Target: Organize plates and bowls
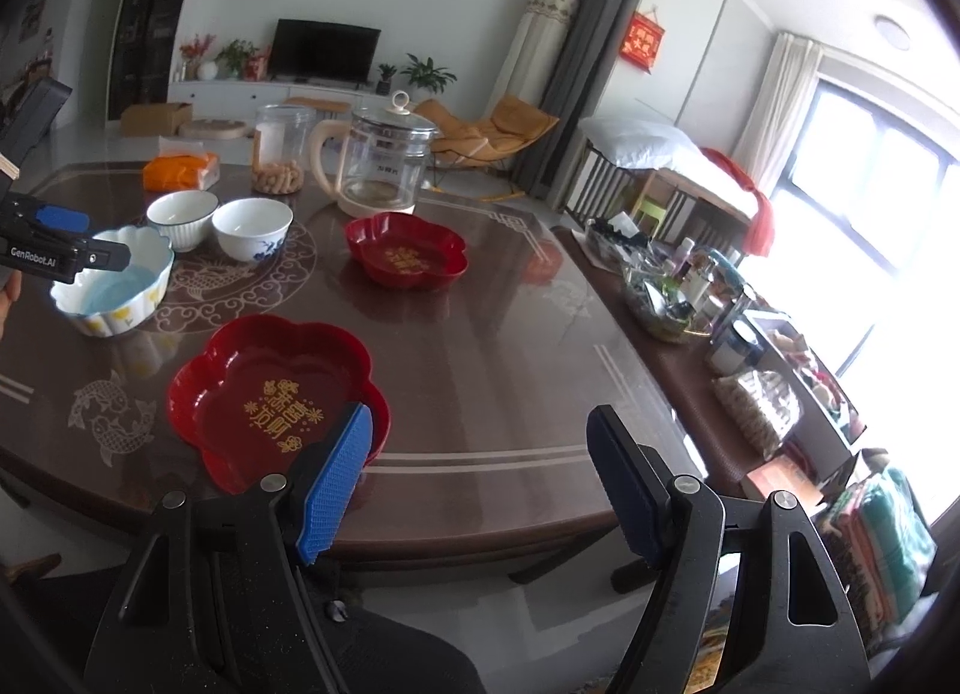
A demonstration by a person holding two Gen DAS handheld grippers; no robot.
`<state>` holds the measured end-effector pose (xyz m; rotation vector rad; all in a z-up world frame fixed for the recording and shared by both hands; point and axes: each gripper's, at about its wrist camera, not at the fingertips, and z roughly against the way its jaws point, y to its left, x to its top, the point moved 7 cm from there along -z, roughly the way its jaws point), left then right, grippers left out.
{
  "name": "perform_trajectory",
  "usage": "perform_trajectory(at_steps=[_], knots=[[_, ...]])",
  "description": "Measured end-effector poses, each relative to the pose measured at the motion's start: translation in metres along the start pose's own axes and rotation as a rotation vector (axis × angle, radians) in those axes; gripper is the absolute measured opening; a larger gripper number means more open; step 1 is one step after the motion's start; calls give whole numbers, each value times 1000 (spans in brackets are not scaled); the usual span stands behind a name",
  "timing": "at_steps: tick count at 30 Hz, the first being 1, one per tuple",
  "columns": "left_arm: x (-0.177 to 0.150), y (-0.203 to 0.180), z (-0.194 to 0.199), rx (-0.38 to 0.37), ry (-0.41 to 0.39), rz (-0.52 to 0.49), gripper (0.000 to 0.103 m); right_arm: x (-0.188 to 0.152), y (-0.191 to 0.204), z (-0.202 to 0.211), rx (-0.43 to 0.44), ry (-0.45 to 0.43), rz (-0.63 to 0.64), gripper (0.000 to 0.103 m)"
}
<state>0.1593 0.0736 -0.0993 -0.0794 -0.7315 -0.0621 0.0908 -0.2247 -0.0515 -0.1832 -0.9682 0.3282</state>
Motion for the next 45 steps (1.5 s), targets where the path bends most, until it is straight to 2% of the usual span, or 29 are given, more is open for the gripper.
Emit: perform_trajectory(at_steps=[19,40,45], knots=[[-17,20,-17,13,46,36,98,-9,10,-14,14,49,21,77],[-21,15,-13,15,53,22,98,-14,18,-13,25,58,45,77],[-9,4,-10,-7,50,1,98,-13,11,-13,1,59,77,77]])
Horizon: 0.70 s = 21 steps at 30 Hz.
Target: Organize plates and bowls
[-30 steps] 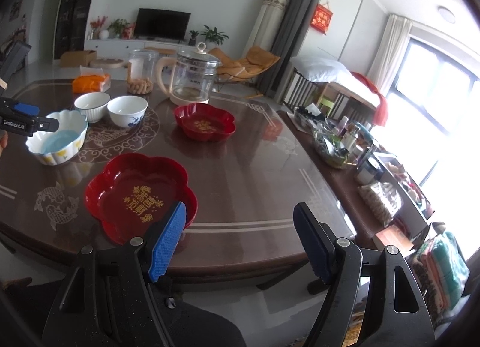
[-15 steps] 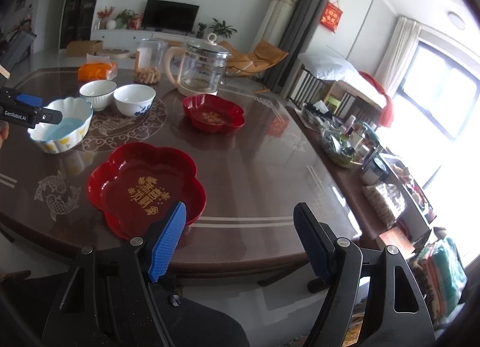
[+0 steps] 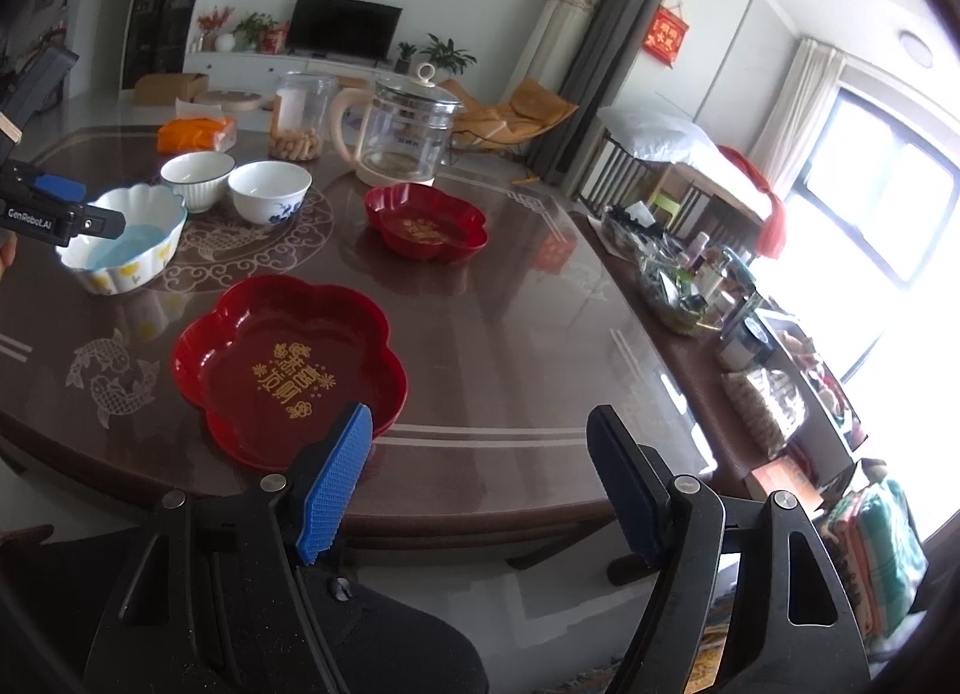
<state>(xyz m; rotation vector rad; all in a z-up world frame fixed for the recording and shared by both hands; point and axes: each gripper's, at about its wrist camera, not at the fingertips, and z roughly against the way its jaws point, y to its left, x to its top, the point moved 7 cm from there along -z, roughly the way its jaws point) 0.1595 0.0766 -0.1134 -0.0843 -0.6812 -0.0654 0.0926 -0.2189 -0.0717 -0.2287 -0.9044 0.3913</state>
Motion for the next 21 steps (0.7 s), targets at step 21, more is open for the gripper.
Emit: perform_trajectory(at_steps=[21], knots=[[198,-70,-171,3,140,14,98,56,-99,-226,245,358,-306,77]])
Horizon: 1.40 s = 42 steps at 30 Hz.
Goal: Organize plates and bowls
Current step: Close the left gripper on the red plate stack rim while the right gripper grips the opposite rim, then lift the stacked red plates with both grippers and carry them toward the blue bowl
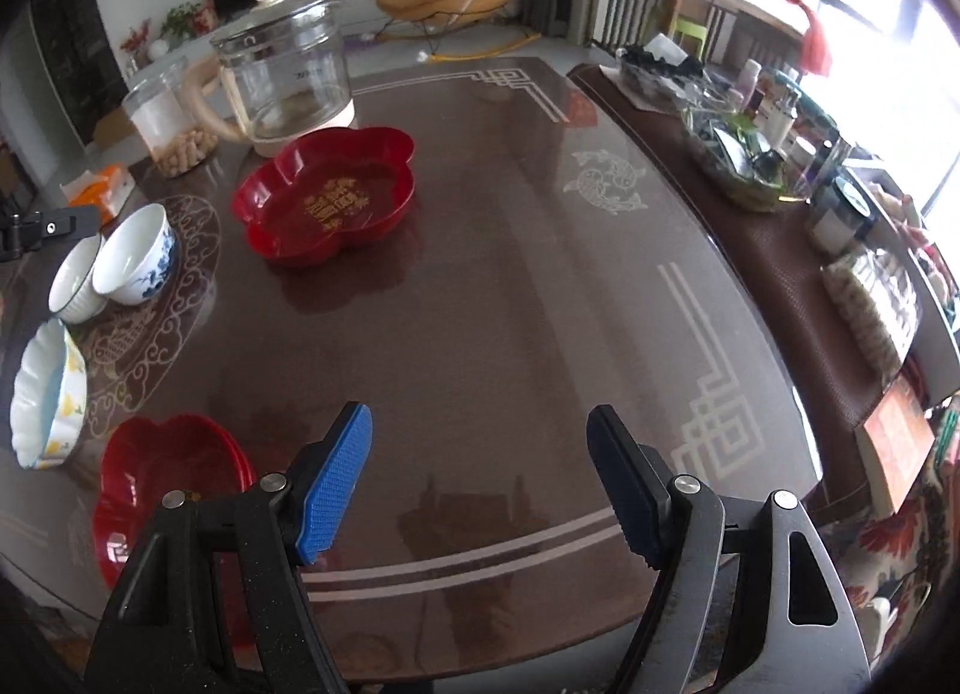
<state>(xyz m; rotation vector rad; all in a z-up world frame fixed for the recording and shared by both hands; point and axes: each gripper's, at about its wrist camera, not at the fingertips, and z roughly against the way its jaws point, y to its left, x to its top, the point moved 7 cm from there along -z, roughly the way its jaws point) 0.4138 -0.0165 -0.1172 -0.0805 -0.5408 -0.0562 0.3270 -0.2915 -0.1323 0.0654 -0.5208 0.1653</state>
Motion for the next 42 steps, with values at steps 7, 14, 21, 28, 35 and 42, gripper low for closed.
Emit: perform_trajectory(at_steps=[7,14,21,28,35,42], knots=[[31,-3,-81,69,106,20,80,72,6,-50,113,-37,4,77],[41,-4,-116,134,118,-8,64,115,31,-105,141,-12,95,75],[33,-4,-137,115,167,-18,36,128,38,-145,183,34,37,49],[31,-15,-128,47,123,-12,17,119,46,-146,173,32,27,9],[20,-28,-57,-69,46,-3,17,104,41,-79,200,-36,16,9],[-17,-42,43,-150,-9,-60,17,54,57,31,205,-86,18,11]])
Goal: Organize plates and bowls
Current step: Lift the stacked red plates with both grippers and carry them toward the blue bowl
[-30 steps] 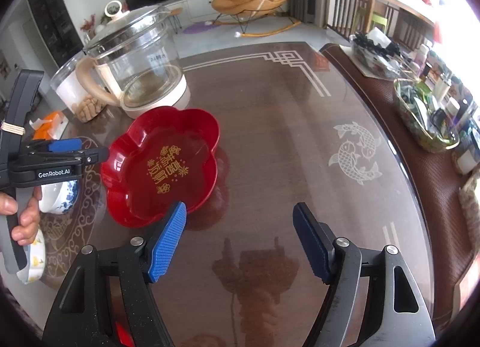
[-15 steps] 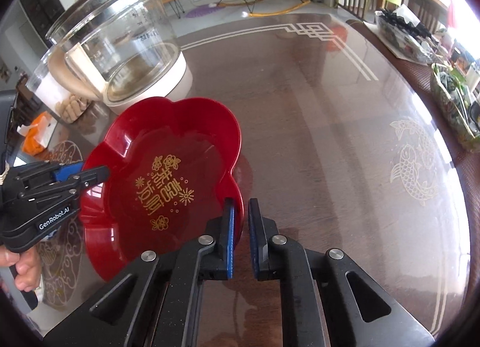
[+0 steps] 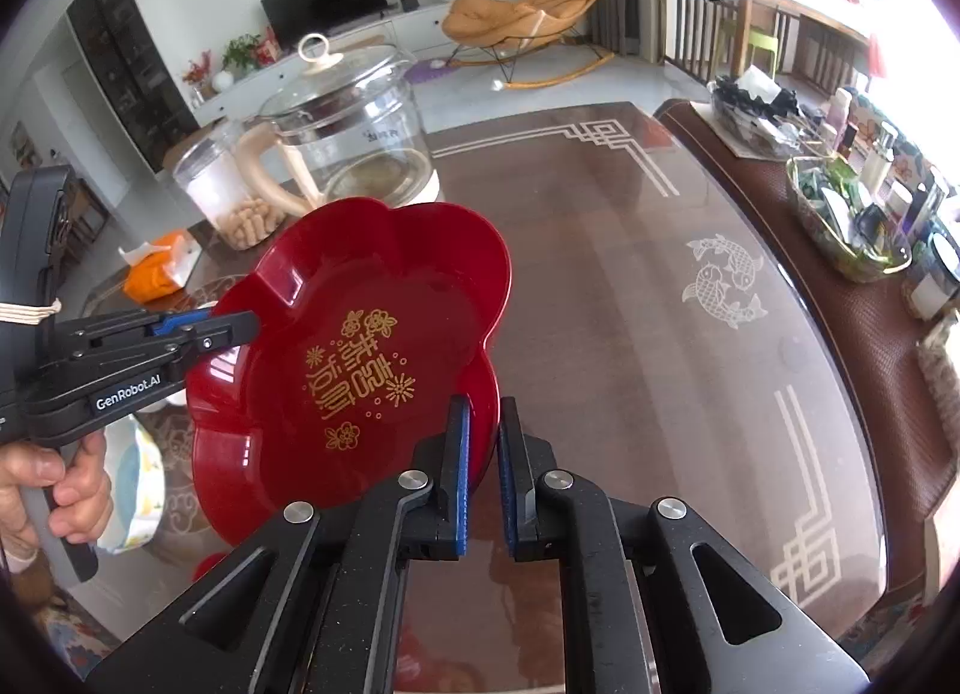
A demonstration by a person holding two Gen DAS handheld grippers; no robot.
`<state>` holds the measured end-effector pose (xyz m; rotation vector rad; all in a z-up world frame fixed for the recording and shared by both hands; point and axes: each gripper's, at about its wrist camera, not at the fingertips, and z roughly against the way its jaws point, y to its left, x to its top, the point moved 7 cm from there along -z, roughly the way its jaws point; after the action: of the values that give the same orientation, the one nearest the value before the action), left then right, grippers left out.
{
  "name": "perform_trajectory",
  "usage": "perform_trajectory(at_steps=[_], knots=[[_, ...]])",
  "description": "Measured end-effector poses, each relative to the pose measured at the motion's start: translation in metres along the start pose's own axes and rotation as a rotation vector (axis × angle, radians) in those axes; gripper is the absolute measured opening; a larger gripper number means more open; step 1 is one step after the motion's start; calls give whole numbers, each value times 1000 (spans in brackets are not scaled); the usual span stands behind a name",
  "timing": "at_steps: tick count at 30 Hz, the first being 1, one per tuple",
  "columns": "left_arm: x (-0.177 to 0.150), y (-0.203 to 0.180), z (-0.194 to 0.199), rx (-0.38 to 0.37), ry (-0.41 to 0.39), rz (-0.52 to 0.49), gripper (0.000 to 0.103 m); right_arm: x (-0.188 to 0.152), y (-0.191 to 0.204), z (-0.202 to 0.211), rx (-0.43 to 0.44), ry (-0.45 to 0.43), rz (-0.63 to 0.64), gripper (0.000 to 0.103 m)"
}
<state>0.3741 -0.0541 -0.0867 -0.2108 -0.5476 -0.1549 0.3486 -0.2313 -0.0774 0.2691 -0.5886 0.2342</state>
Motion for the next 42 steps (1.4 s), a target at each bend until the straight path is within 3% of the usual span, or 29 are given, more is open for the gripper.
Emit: perform_trajectory(at_steps=[7,11,16,26,42], knots=[[-74,-8,59,-23,-9,-59,17,-83,55,68,30,53,-20,15],[-107,-12,63,-34,-5,-92,17,-132,69,71,41,88,-69,15],[-130,-12,48,-18,-10,-111,17,-168,71,56,28,112,-143,15],[-151,-2,19,7,18,-107,17,-193,80,35,-7,132,-172,15],[-147,-4,-5,53,20,-169,21,-210,93,17,-19,133,-161,18]])
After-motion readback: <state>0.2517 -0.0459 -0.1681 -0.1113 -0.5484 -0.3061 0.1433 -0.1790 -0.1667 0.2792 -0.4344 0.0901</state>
